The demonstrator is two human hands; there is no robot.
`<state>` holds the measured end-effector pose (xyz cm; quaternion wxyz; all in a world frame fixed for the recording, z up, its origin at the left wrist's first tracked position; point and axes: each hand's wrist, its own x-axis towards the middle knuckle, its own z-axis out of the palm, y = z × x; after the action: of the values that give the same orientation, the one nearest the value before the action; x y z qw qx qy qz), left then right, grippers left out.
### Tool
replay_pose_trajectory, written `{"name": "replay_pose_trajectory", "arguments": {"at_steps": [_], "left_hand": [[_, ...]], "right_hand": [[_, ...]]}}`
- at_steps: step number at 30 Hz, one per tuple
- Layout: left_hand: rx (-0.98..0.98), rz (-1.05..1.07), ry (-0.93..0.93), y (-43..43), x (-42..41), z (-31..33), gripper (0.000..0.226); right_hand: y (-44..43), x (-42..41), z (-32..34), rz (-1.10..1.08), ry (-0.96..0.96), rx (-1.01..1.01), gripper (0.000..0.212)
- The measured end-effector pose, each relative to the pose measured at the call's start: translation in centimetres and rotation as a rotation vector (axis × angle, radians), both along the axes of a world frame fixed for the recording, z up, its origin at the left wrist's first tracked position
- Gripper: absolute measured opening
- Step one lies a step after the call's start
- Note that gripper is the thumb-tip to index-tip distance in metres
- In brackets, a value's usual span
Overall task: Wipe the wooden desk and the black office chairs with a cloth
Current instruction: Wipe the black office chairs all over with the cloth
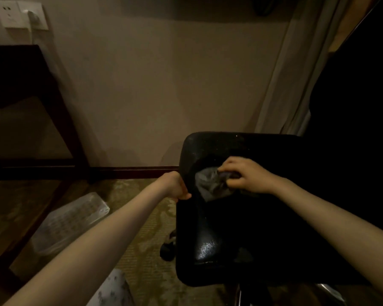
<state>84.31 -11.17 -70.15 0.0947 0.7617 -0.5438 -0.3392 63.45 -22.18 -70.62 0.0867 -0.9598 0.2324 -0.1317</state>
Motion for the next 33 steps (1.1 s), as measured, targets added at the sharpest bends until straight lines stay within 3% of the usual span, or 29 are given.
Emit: {"name": "replay_pose_trajectory", "arguments": {"at_steps": [3,6,10,13,15,20,23,26,29,31,33], "left_hand": [[0.018,0.013,0.050,0.0,0.1,-0.1,0.012],[0.034,0.022,0.033,-0.1,1.5,0.1,0.009],[-0.005,0.078,0.085,-0.6,3.1,-0.7,0.014],[-0.045,0.048,0.109,-0.5,3.2,-0.4,0.016],[-0.065,0.029,0.106,-0.4,3.3,0.1,0.011],[-0.122,0.016,0.082,-0.7,3.0,1.0,0.012],[-0.133,0.000,0.033,-1.3,2.4,1.1,0.014],[-0.128,0.004,0.007,-2.4,2.4,0.8,0.018],[-0.125,0.009,0.031,-3.4,2.2,0.0,0.013],[-0.124,-0.012,0.024,-4.1,2.0,-0.8,0.016],[-0.125,-0.059,-0.006,-4.8,1.9,-1.2,0.015]], "right_hand": [[-3.5,3.5,0.8,-0.323,0.103,-0.185,0.043],[-3.7,4.1,1.7,-0.427,-0.082,-0.136,0.040],[2.8,0.8,2.8,-0.060,-0.178,-0.016,0.038],[7.7,-0.9,1.7,0.206,-0.017,0.033,0.048],[7.5,-0.8,0.7,0.213,0.065,-0.054,0.049],[-0.3,3.2,1.3,-0.334,0.164,-0.272,0.042],[-2.2,2.7,2.2,-0.447,-0.081,-0.207,0.039],[1.0,-0.2,3.0,-0.183,-0.287,-0.065,0.037],[6.3,-2.3,2.4,0.100,-0.106,0.062,0.047],[6.7,-2.4,1.4,0.078,0.033,0.106,0.049],[5.1,-1.5,1.2,0.010,0.021,0.088,0.045]]}}
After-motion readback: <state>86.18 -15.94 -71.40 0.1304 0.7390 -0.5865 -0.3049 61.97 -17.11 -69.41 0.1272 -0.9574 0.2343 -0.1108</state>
